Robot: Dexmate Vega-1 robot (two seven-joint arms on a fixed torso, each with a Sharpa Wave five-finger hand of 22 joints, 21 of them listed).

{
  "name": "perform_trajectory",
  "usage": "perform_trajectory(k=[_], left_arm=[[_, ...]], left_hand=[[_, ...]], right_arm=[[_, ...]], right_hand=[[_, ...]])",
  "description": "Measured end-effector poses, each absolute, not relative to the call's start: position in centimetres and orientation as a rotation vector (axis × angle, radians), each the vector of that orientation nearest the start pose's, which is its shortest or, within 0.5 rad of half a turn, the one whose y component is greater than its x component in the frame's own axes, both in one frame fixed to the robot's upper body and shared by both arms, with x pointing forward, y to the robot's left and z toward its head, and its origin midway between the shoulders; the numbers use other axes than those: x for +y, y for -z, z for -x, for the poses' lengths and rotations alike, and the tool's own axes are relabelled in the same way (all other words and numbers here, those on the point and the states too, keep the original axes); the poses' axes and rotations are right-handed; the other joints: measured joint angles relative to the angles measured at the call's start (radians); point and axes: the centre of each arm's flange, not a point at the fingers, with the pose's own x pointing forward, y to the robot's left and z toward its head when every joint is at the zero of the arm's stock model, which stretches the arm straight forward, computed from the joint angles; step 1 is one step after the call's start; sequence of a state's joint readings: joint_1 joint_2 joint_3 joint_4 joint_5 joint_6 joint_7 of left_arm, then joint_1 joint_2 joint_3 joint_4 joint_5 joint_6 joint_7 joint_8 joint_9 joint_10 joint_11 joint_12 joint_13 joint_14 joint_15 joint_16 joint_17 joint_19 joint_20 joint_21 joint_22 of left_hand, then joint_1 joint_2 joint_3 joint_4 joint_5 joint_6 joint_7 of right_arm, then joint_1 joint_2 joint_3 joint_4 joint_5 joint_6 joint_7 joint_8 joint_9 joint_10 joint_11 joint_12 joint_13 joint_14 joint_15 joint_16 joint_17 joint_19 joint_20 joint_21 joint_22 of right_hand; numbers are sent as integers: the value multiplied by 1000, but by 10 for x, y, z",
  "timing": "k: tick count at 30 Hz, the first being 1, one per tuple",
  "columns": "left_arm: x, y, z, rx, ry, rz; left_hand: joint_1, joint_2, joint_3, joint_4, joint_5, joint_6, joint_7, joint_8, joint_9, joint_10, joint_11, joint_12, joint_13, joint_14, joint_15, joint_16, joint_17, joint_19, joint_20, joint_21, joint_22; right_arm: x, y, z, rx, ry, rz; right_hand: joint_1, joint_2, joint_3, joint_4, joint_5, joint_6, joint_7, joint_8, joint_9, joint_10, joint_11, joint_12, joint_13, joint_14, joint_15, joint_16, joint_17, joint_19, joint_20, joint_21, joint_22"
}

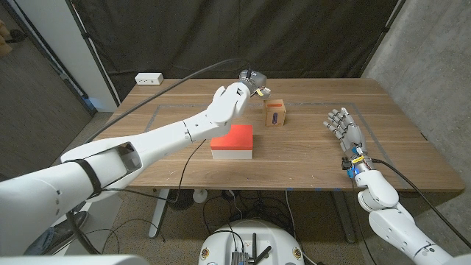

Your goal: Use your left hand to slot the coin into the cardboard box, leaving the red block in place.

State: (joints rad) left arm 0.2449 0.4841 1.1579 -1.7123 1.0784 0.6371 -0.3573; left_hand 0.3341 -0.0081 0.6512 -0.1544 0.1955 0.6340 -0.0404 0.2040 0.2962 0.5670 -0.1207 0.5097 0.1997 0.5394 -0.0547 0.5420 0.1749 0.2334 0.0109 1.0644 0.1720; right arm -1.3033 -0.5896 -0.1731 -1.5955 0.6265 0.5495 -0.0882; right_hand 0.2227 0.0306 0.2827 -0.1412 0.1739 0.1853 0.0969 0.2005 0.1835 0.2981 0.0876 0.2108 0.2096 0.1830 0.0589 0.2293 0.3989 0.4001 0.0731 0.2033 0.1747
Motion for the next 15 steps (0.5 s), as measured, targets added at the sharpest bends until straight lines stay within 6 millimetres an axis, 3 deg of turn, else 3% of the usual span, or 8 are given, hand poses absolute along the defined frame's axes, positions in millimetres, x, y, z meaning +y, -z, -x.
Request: perform_trajectory(k=[5, 10, 15], left_arm=[[34, -117, -575, -652, -254, -1878], [53, -110, -563, -650, -305, -1823], [71, -103, -553, -665, -321, -1732]], left_hand=[[-12, -12, 11, -11, 0, -119, 22, -14, -31, -137, 35, -101, 0, -126, 9, -114, -3, -97, 8, -83, -5], [-7, -24, 14, -14, -7, -197, 51, -19, -58, -203, 73, -160, -3, -189, 12, -179, -3, -155, -22, -150, -9], [-23, -40, 5, -6, -11, -240, 66, -23, -74, -247, 94, -194, -5, -223, 14, -213, 0, -186, -45, -193, -9]], right_arm=[[-343, 109, -536, -735, -72, -89], [-341, 107, -535, -741, -78, -84], [-338, 107, -535, -745, -88, -78]], right_hand=[[0, 0, 0, 0, 0, 0, 0, 0, 0, 0, 0, 0, 0, 0, 0, 0, 0, 0, 0, 0, 0], [0, 0, 0, 0, 0, 0, 0, 0, 0, 0, 0, 0, 0, 0, 0, 0, 0, 0, 0, 0, 0], [0, 0, 0, 0, 0, 0, 0, 0, 0, 0, 0, 0, 0, 0, 0, 0, 0, 0, 0, 0, 0]])
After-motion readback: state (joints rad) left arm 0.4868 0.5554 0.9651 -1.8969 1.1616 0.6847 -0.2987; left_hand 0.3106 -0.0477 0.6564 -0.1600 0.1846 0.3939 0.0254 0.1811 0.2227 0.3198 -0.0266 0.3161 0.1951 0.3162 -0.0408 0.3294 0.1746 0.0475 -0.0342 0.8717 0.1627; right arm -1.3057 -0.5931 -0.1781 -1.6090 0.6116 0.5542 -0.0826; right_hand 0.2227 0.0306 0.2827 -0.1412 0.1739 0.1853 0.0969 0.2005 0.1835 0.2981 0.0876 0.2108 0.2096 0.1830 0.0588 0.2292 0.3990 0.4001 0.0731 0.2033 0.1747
